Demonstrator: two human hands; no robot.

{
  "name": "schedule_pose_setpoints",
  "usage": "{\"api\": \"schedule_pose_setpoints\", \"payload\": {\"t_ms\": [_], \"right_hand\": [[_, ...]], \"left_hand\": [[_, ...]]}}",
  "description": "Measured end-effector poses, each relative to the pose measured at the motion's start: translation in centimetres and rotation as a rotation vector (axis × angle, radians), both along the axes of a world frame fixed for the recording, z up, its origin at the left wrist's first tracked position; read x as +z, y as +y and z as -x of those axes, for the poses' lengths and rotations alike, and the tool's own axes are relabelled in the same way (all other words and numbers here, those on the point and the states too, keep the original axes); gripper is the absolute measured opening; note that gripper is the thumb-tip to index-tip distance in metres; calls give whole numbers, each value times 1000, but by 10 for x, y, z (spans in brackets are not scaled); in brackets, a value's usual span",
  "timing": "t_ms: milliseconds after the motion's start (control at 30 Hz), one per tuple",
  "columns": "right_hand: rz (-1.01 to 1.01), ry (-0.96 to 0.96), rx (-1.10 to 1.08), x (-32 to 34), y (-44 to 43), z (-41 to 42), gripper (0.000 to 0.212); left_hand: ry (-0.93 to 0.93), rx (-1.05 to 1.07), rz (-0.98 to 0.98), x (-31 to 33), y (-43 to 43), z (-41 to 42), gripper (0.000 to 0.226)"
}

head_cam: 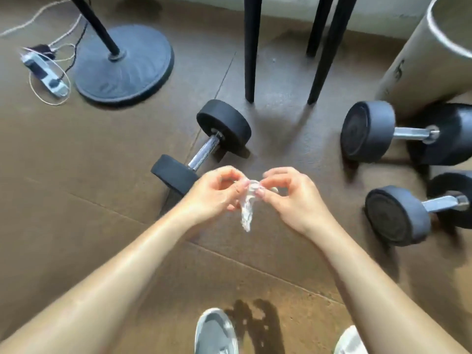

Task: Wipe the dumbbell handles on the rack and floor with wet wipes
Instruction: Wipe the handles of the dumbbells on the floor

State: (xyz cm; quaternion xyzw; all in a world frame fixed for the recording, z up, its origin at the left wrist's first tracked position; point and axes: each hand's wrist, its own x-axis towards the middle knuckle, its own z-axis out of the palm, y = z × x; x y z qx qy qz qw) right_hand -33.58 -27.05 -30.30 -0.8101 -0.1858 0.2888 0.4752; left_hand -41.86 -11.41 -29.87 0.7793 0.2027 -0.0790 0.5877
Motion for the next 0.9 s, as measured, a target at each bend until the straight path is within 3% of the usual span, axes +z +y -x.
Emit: {"api": "schedule_pose_setpoints", "payload": {"t_ms": [33, 100, 167, 233, 300, 400, 500, 667, 800, 900], "right_hand": [[-6, 2, -20, -18, 9, 2, 9], [-124, 109, -131, -50, 19, 4, 26], [-218, 200, -225, -69, 24, 4, 31], [-278, 259, -288, -80, 29, 8, 31], [-298, 301, -330, -85, 29, 12, 30], [-302, 377, -328, -81, 21, 26, 33], [-278, 320, -367, -79, 2, 37, 29], [-294, 240, -561, -90, -25, 21, 25], [-375, 363, -582, -97, -17, 18, 27], [-391, 445, -600, -105, -9, 31, 23]], "left_hand": [[46, -81, -239, -18, 22, 2, 10], [244, -322, -798, -61, 71, 14, 52], [477, -529, -1195, -87, 100, 23, 80], [491, -643, -1424, -107, 116, 20, 79], [364, -770, -1570, -111, 123, 6, 63], [335, -918, -1556, -91, 117, -11, 38], [371, -1063, -1610, -79, 89, -18, 31], [245, -1292, -1694, -91, 17, -21, 18], [-90, -918, -1541, -56, -31, -63, 17], [84, -747, -1396, -56, -4, -64, 25]]}}
